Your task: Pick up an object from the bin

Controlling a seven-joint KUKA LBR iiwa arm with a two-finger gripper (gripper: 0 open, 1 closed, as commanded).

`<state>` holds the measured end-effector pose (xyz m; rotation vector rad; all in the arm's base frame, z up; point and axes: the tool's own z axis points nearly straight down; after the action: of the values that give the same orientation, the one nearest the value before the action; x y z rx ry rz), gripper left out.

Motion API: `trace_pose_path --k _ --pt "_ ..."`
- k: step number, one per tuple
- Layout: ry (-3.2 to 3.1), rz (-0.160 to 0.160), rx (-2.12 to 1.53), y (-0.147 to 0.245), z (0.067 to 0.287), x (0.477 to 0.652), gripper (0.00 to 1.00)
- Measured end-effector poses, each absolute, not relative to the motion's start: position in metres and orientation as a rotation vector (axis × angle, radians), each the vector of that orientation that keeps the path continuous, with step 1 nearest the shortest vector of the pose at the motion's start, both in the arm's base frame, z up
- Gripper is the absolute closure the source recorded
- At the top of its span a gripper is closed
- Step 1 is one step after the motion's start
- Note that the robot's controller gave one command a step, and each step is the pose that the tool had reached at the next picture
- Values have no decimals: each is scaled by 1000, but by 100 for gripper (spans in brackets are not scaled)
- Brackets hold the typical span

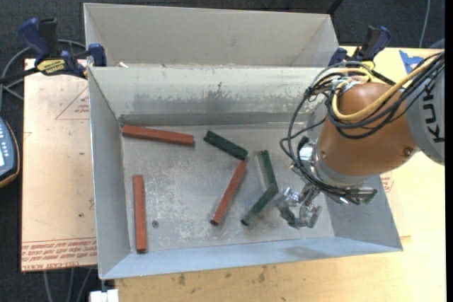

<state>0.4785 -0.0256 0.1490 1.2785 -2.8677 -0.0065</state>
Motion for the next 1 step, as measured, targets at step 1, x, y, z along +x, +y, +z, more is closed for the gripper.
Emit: trace_pose_path --k 1 --pt "-2871 -4 1276 -27 149 480 0"
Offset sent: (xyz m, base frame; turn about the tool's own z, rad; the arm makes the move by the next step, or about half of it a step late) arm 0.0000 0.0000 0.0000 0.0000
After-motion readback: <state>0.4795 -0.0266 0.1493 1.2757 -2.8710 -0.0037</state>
